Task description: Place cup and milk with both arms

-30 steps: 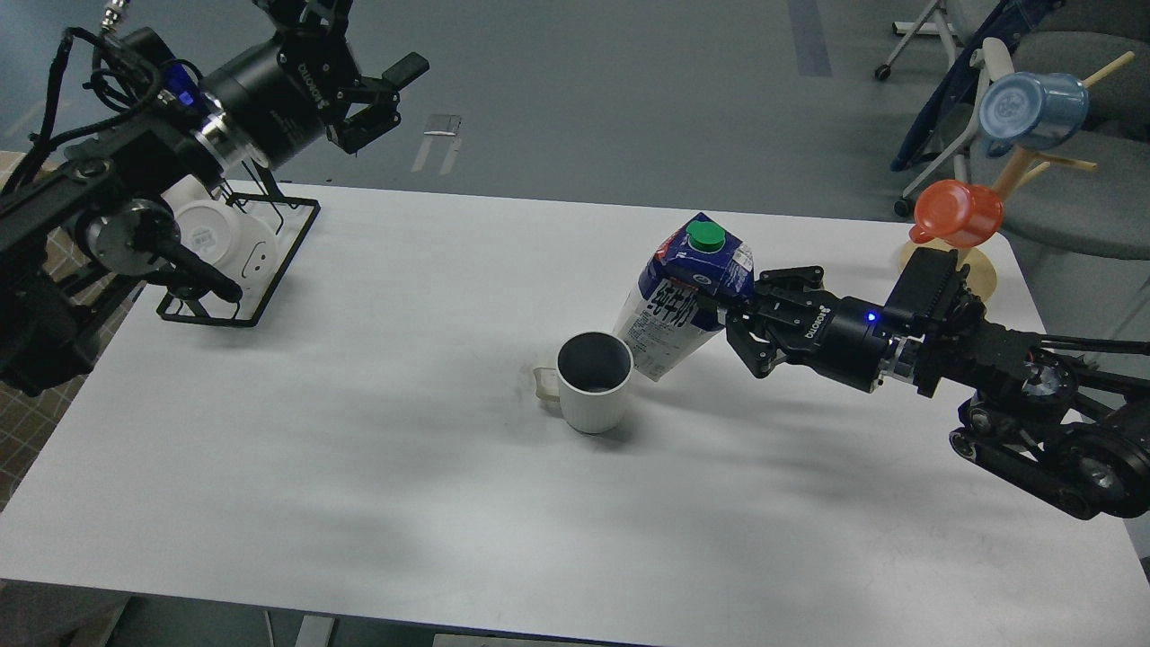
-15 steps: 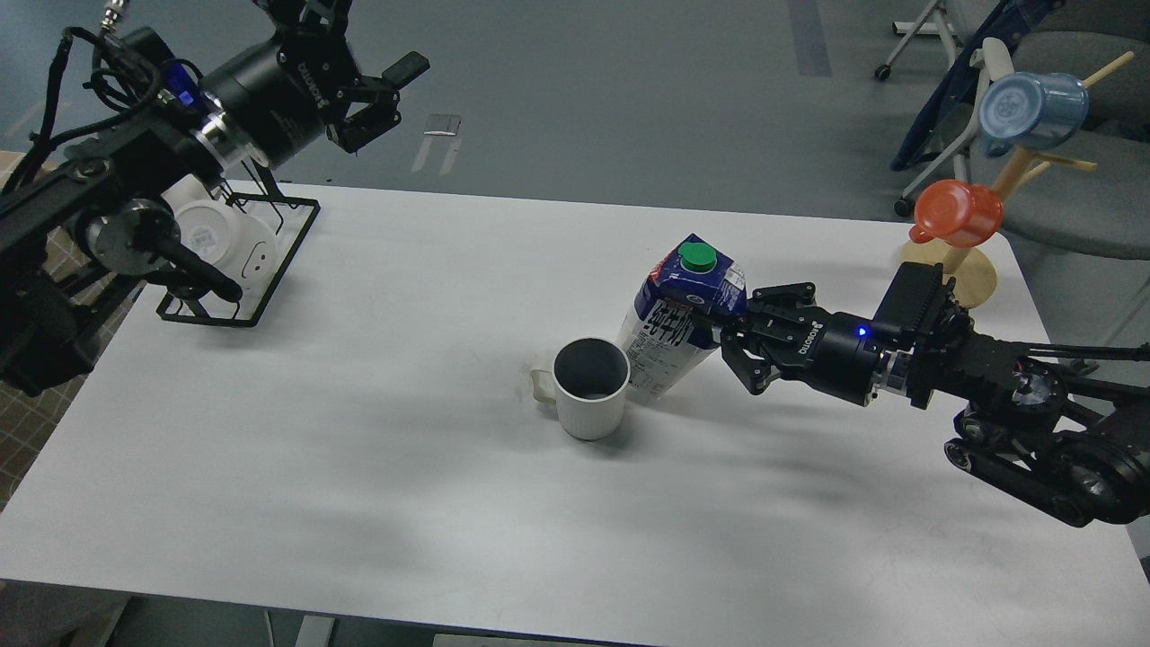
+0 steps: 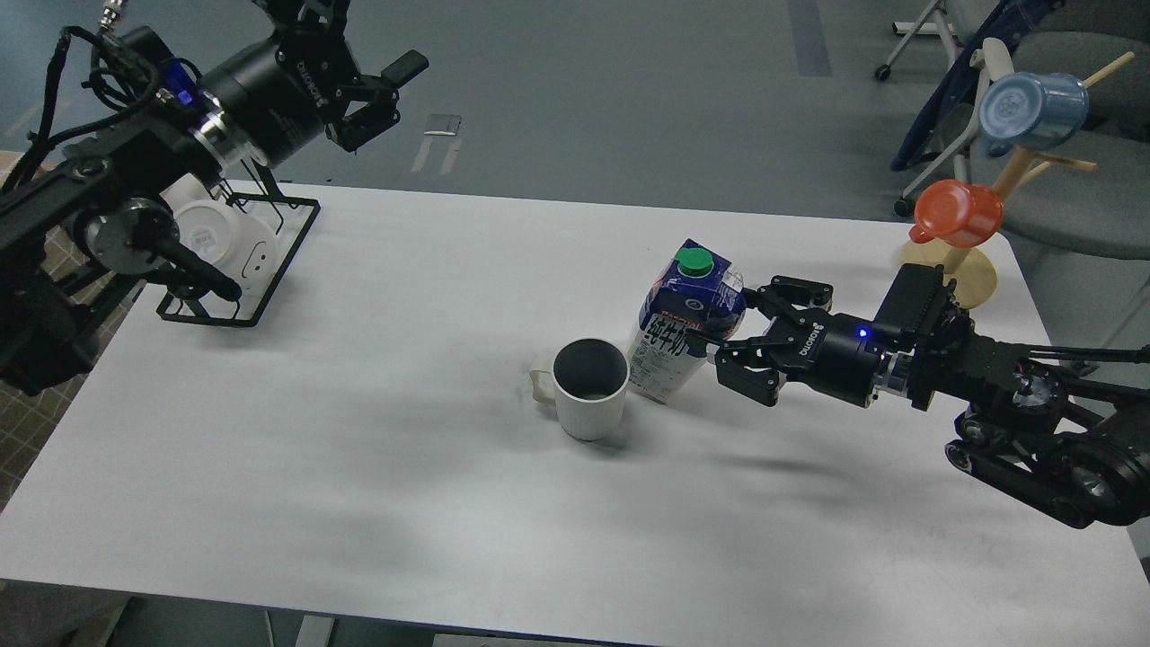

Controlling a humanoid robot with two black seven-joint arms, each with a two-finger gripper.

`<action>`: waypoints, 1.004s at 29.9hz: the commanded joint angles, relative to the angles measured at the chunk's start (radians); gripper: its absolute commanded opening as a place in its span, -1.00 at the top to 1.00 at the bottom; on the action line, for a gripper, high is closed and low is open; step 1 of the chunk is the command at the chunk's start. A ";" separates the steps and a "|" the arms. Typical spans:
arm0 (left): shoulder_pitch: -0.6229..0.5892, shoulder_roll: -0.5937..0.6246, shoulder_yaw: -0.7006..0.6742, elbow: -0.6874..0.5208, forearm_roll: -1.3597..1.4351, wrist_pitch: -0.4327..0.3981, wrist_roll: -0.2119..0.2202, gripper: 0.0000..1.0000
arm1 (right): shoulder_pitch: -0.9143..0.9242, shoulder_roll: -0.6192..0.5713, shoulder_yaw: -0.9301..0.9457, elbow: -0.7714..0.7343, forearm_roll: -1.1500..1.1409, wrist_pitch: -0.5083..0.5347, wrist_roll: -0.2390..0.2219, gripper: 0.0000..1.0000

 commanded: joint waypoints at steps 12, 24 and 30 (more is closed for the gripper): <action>0.001 0.008 0.000 0.000 0.000 0.000 0.002 -0.96 | 0.002 -0.304 0.002 0.271 0.020 0.014 0.000 -0.68; 0.003 0.008 0.000 0.006 -0.001 0.000 0.005 -0.96 | 0.109 -0.603 0.170 0.604 0.544 0.250 0.000 -0.67; 0.003 -0.003 -0.027 0.020 -0.001 0.000 0.023 -0.96 | 0.133 -0.499 0.422 0.486 0.954 0.392 0.000 -0.68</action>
